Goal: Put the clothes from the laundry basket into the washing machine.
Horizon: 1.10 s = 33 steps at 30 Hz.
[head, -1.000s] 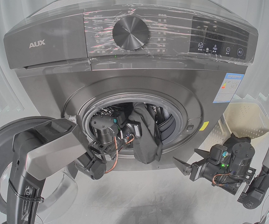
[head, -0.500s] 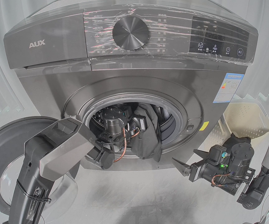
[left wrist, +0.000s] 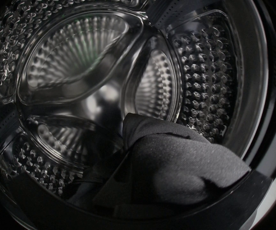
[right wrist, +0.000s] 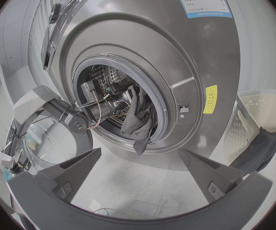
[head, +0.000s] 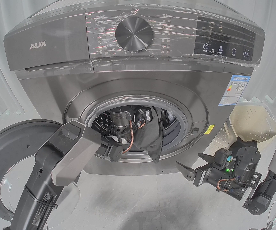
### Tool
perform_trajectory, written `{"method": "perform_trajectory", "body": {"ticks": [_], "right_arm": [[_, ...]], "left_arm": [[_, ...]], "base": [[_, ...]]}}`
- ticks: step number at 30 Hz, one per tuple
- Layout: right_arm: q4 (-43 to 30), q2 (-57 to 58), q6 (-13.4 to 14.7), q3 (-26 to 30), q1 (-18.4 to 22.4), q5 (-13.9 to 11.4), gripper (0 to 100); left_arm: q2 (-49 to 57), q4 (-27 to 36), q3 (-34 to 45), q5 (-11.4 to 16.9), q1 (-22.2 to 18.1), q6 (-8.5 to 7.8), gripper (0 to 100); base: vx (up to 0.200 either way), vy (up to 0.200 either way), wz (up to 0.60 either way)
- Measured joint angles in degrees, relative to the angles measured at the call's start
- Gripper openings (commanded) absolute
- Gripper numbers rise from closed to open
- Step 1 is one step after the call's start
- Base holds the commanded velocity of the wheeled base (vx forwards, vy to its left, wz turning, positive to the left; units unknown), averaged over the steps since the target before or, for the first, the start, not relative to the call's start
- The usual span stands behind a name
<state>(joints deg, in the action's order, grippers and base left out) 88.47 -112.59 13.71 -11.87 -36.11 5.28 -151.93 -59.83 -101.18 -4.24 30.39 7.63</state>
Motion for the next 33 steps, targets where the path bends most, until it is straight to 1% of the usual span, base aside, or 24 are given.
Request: {"method": "perform_trajectory", "body": {"ticks": [6, 10, 16, 17, 23, 26, 29, 33], "right_arm": [[0.02, 0.0, 0.0, -0.06, 0.0, 0.0, 100], [0.02, -0.02, 0.07, -0.06, -0.02, -0.02, 100], [0.02, -0.02, 0.07, 0.05, 0.04, -0.06, 100], [0.02, -0.02, 0.07, 0.05, 0.04, -0.06, 100], [0.02, -0.02, 0.07, 0.02, 0.12, -0.09, 100], [0.0, -0.02, 0.1, 0.0, 0.17, -0.09, 100], [0.0, -0.02, 0.1, -0.02, 0.17, -0.11, 100], [0.0, -0.02, 0.1, -0.05, 0.28, -0.09, 100]], "left_arm": [[-2.69, 2.05, -7.52, -2.49, -1.07, -0.27, 0], [-4.44, 4.84, -11.72, -5.0, -1.84, -0.3, 0], [-6.12, 5.29, -13.18, -5.57, -2.26, -0.3, 0], [-6.25, 5.32, -13.24, -5.57, -2.28, -0.33, 100], [-6.28, 5.25, -13.18, -5.58, -2.28, -0.33, 100], [-5.6, 5.51, -11.54, -5.55, -2.28, -0.35, 100], [-3.86, 6.22, -7.41, -5.19, -2.15, -0.39, 100], [-0.49, 7.14, 1.01, -4.4, -1.68, -0.55, 100]], "base": [[0.0, 0.0, 0.0], [0.0, 0.0, 0.0], [0.0, 0.0, 0.0], [0.0, 0.0, 0.0], [0.0, 0.0, 0.0], [0.0, 0.0, 0.0], [0.0, 0.0, 0.0], [0.0, 0.0, 0.0]]}}
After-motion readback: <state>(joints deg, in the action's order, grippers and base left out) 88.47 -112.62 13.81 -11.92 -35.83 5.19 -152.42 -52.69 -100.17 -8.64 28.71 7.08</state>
